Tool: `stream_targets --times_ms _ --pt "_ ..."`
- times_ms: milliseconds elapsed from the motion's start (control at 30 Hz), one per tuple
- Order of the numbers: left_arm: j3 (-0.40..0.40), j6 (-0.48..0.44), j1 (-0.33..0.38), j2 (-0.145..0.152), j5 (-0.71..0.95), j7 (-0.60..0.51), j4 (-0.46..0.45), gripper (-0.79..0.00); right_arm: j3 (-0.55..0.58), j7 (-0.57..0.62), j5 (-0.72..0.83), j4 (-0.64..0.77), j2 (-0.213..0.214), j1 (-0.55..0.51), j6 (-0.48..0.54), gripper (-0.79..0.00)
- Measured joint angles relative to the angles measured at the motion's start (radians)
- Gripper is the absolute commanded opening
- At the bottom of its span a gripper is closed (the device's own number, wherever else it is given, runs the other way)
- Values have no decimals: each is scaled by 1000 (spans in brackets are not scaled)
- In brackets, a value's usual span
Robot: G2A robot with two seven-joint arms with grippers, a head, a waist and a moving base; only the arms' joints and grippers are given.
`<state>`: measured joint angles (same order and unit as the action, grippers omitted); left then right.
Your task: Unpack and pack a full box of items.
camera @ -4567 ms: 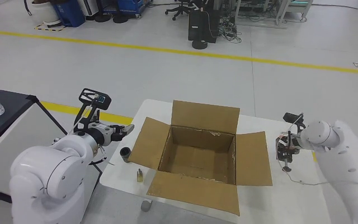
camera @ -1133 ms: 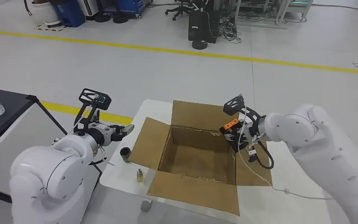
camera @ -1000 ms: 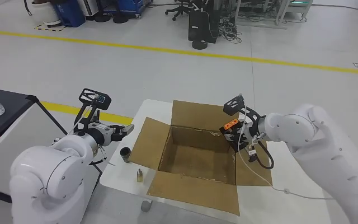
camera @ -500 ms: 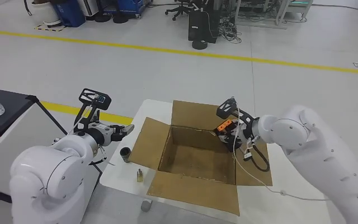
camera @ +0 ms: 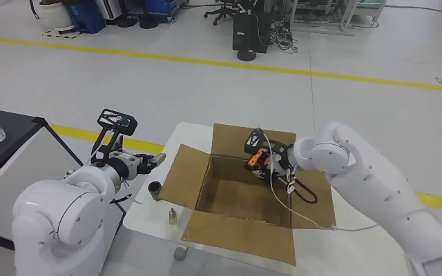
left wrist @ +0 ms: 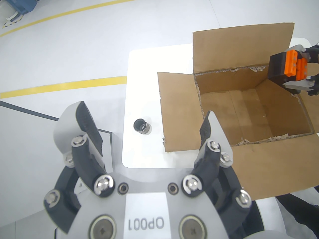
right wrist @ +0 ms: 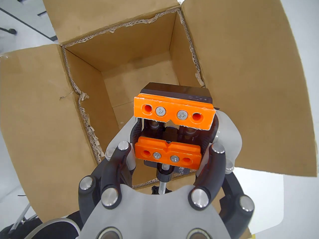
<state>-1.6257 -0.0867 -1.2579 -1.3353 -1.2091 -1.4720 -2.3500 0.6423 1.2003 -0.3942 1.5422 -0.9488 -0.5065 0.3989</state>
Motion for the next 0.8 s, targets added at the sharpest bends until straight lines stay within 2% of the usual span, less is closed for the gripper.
stream_targets --times_ms 167,533,800 --pt "0 0 0 0 0 0 0 0 -69 -25 -20 -56 -40 35 36 -785" --pt "0 0 0 0 0 0 0 0 -166 -70 -60 -149 -100 60 195 -785" --pt "0 0 0 0 0 0 0 0 -207 -98 -132 -198 -133 65 200 -785"
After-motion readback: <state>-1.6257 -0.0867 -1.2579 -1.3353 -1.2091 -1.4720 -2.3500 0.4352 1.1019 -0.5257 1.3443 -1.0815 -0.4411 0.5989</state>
